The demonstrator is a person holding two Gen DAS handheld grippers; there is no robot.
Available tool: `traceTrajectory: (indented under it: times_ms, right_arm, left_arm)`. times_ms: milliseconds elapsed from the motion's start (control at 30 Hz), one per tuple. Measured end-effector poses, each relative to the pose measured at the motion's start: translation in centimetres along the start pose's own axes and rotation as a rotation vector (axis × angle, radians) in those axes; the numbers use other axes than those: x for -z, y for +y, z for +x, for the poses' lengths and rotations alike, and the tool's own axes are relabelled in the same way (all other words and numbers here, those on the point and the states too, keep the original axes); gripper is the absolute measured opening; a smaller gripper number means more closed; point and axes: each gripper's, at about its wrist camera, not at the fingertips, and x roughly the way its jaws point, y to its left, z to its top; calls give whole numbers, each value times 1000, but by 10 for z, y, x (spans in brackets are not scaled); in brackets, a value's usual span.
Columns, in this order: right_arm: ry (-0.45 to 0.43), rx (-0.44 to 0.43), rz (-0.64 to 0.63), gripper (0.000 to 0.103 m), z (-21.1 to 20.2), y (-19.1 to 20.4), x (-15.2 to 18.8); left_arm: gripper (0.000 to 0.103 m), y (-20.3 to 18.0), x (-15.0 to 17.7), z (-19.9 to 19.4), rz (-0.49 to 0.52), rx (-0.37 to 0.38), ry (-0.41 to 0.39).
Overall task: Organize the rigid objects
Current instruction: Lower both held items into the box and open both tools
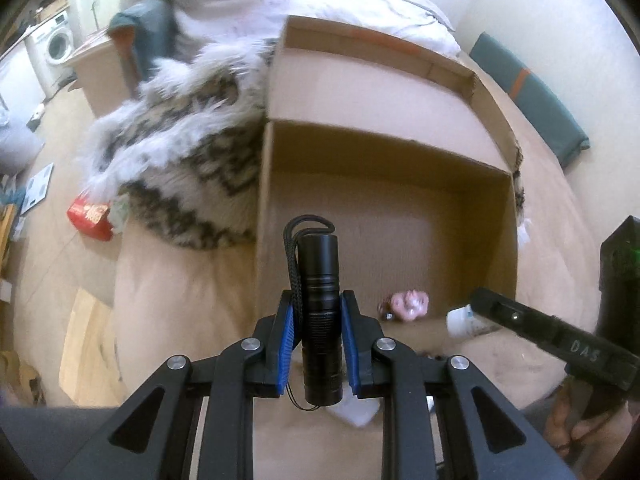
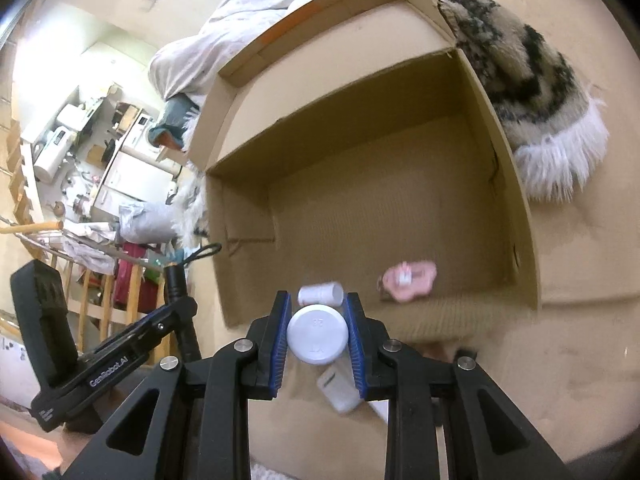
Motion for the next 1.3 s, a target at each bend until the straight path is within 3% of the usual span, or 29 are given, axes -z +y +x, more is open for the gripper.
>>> traceTrajectory:
  times_ms: [267, 533, 700, 1167, 1300]
  right_arm:
    - [29, 34, 14, 29, 40, -22, -26]
    - [96, -27, 52, 29, 69, -36, -23]
    - [103, -10, 41, 29, 74, -38, -23]
    - [128, 95, -30, 29, 93, -25, -25]
    - [141, 80, -13, 29, 100, -24, -26]
  left_arm:
    - [20, -14, -22, 56, 51, -51, 25]
    - [20, -6, -19, 93, 18, -44, 54]
    - [20, -20, -14, 98, 97, -73, 31]
    - [20, -22, -18, 97, 95, -65, 36]
    - [19, -23, -19, 99, 97, -66, 37]
